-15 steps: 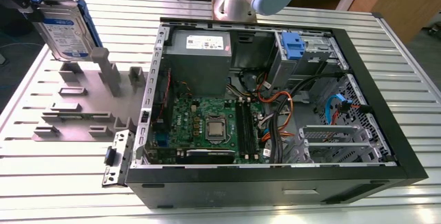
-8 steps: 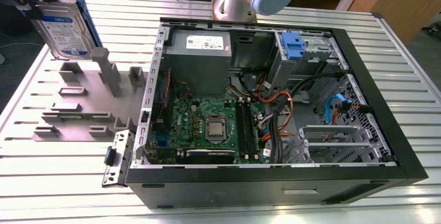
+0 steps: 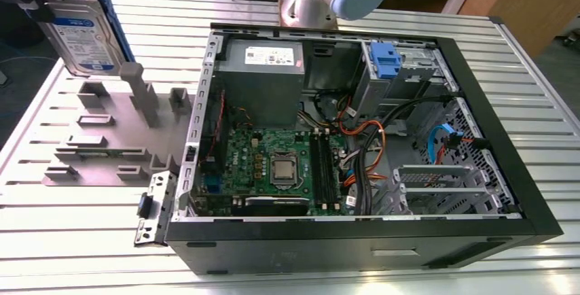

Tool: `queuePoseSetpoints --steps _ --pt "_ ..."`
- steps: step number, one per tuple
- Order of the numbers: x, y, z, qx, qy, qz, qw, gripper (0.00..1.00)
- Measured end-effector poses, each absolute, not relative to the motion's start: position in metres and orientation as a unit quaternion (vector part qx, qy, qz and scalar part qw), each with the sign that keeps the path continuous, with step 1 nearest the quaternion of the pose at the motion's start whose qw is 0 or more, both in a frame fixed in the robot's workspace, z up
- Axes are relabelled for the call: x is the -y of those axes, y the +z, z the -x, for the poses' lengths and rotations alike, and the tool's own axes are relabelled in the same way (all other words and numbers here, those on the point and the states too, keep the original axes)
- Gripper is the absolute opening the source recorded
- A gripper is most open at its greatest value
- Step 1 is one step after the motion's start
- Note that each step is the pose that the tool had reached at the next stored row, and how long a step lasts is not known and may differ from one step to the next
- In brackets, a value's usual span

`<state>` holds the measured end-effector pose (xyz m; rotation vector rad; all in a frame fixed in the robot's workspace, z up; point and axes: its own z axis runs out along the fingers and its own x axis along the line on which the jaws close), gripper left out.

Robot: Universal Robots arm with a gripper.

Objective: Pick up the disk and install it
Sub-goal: 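Pick up the disk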

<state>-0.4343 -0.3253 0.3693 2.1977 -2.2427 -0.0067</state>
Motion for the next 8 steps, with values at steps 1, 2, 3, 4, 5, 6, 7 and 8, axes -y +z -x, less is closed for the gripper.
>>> queuePoseSetpoints --steps 1,2,3,4,5,6,7,8 --pt "0.3253 0.3699 0.4343 0.714 -0.002 -0.7 0.001 0.36" --pt "0.3253 0.3705 0.4343 0.714 -0.002 -0.7 0.001 0.36" --pt "0.3253 0.3711 0.4343 0.714 -0.002 -0.7 0.001 0.36" --pt "0.3253 0.3716 0.4343 0.714 -0.002 -0.7 0.001 0.36" --pt "0.3253 0.372 0.4343 0.714 -0.002 -0.7 0.001 0.36" --pt "0.3253 0.3724 0.4343 0.714 -0.002 -0.7 0.001 0.36" --pt "0.3253 0.3726 0.4343 0.714 -0.002 -0.7 0.001 0.36" --pt "0.3253 0.3729 0.4343 0.714 -0.002 -0.7 0.001 0.36"
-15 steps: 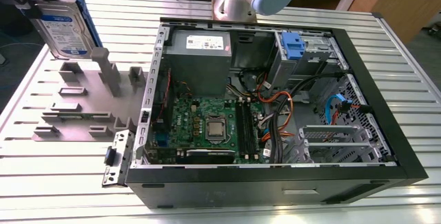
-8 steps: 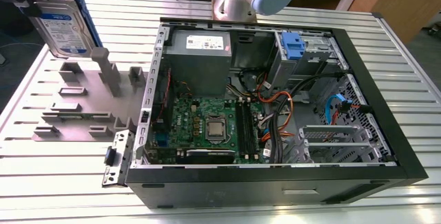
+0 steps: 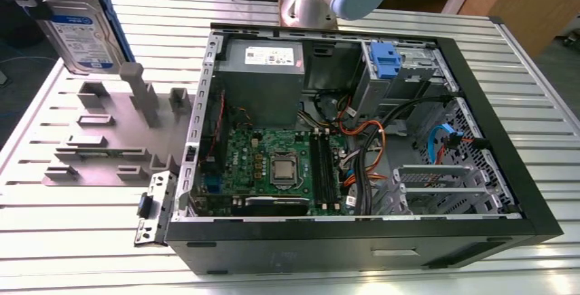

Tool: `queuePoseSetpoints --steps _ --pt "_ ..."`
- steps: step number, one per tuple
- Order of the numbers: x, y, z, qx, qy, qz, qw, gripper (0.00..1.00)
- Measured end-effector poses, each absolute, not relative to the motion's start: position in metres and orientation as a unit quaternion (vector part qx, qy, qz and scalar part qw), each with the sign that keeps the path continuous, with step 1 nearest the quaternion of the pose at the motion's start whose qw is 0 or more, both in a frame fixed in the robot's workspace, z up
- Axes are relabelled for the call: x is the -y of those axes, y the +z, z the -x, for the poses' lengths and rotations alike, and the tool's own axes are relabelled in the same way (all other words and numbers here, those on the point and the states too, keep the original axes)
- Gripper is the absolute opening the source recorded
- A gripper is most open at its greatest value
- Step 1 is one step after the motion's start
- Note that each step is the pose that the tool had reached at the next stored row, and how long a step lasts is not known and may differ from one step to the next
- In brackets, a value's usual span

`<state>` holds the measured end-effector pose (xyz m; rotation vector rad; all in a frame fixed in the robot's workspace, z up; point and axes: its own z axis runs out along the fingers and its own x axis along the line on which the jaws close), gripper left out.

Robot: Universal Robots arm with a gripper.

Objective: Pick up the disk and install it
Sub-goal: 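Pick up the disk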

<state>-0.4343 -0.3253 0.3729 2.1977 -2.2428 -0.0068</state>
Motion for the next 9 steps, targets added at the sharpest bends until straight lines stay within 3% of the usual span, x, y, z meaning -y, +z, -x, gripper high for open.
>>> queuePoseSetpoints --steps 9 --pt "0.3253 0.3766 0.4343 0.714 -0.002 -0.7 0.001 0.36"
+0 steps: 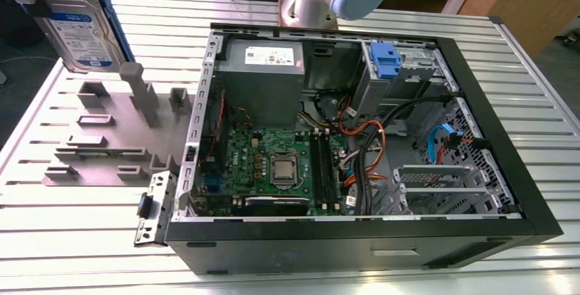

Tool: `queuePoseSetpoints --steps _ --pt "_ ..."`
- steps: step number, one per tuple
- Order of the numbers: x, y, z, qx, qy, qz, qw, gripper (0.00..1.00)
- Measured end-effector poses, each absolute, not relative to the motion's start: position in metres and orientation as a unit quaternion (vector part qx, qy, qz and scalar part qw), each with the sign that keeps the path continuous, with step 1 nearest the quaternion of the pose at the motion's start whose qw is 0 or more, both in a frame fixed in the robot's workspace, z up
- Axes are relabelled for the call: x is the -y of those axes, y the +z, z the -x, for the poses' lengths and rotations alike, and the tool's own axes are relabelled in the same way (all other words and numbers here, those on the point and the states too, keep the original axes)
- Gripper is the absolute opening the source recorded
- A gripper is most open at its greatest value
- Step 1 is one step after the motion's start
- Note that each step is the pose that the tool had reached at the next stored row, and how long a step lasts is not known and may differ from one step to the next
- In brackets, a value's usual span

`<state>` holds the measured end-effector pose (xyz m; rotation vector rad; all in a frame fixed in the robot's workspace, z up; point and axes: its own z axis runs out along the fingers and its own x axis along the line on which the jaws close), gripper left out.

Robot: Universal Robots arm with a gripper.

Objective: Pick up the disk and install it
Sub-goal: 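Pick up the disk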

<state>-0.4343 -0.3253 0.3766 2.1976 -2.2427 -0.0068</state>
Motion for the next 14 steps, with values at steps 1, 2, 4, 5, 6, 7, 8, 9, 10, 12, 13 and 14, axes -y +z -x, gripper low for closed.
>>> queuePoseSetpoints --steps 1,2,4,5,6,7,8,9,10,12,13,14 --pt "0.3253 0.3771 0.4343 0.714 -0.002 -0.7 0.001 0.36" --pt "0.3253 0.3775 0.4343 0.714 -0.002 -0.7 0.001 0.36" --pt "0.3253 0.3783 0.4343 0.714 -0.002 -0.7 0.001 0.36" --pt "0.3253 0.3787 0.4343 0.714 -0.002 -0.7 0.001 0.36" --pt "0.3253 0.3792 0.4343 0.714 -0.002 -0.7 0.001 0.36" --pt "0.3253 0.3796 0.4343 0.714 -0.002 -0.7 0.001 0.36" --pt "0.3253 0.38 0.4343 0.714 -0.002 -0.7 0.001 0.36" --pt "0.3253 0.3804 0.4343 0.714 -0.002 -0.7 0.001 0.36" --pt "0.3253 0.3808 0.4343 0.714 -0.002 -0.7 0.001 0.36" --pt "0.3253 0.3817 0.4343 0.714 -0.002 -0.7 0.001 0.36" --pt "0.3253 0.3821 0.4343 0.714 -0.002 -0.7 0.001 0.36" --pt "0.3253 0.3826 0.4343 0.714 -0.002 -0.7 0.001 0.36"
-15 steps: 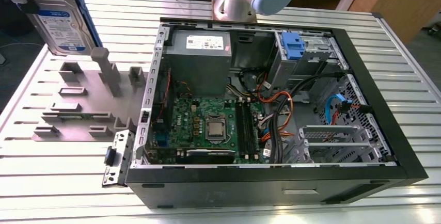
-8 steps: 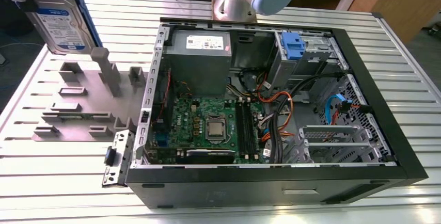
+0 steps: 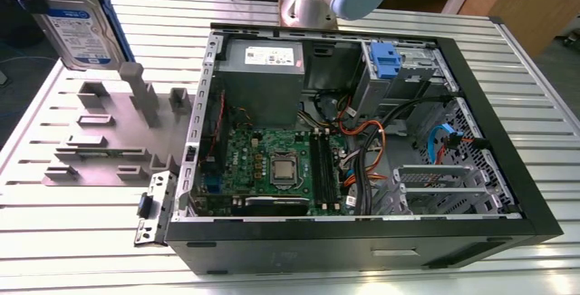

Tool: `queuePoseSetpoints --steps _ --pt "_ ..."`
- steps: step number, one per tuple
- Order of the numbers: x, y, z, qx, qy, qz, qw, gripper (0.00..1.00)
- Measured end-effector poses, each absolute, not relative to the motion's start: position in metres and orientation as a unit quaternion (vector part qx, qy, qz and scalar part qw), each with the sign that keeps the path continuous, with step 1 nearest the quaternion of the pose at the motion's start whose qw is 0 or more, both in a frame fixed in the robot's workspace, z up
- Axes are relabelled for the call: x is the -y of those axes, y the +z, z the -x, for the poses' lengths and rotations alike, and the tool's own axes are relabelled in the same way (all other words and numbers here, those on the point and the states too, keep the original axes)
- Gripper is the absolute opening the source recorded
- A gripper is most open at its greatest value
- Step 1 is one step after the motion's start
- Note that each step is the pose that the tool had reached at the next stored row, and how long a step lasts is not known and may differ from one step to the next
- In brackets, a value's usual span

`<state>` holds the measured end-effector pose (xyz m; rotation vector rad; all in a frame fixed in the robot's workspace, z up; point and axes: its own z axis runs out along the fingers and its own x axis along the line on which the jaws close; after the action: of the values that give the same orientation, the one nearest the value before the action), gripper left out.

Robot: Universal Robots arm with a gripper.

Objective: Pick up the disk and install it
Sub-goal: 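Pick up the disk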

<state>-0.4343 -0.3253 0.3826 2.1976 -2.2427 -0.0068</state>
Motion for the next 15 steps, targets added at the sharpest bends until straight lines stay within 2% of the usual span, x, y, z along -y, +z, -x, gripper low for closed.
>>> queuePoseSetpoints --steps 15 --pt "0.3253 0.3888 0.4343 0.714 -0.002 -0.7 0.001 0.36"
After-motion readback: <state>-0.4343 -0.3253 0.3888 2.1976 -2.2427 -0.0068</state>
